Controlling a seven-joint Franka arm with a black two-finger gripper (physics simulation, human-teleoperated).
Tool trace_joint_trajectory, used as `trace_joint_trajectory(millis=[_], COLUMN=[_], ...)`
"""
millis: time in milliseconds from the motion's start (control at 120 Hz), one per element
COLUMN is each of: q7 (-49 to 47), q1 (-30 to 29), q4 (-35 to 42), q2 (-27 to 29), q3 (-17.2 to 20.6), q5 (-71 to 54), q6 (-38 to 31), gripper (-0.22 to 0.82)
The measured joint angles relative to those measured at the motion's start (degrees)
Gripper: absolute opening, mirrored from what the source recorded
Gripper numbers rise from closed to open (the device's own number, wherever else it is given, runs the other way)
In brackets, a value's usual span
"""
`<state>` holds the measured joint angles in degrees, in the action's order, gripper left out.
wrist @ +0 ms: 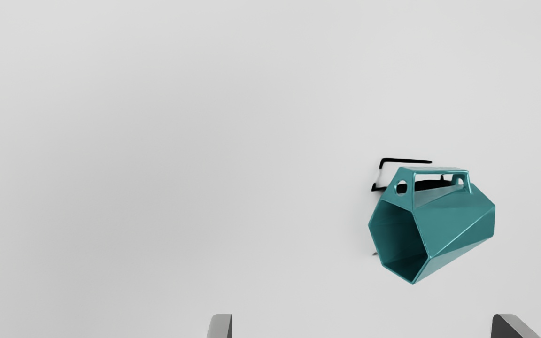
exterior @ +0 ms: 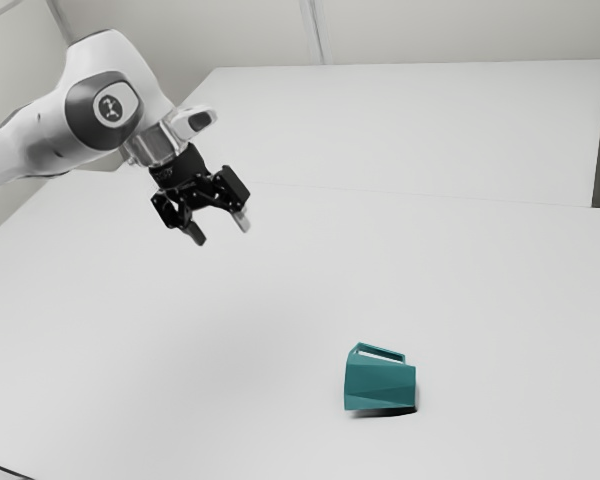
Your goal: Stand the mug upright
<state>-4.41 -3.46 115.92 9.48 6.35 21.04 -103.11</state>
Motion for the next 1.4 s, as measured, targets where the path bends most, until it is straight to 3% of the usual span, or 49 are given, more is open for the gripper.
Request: trace_joint_trajectory(millis=[283, 533, 717, 1400], q7=[2.7, 5.5, 10.4, 27.0], q1=[0.3, 0.9, 0.9, -2.0], q4=[15.0, 21.9, 24.1, 24.5], q2=[0.9, -2.9, -4.8, -11.9], q3=[3.7, 5.9, 10.7, 18.5], q5=[16.2, 33.8, 46.2, 60.8], q6=[-15.4, -22.3, -28.0, -31.4], gripper=[0.6, 0.6, 0.6, 0.6])
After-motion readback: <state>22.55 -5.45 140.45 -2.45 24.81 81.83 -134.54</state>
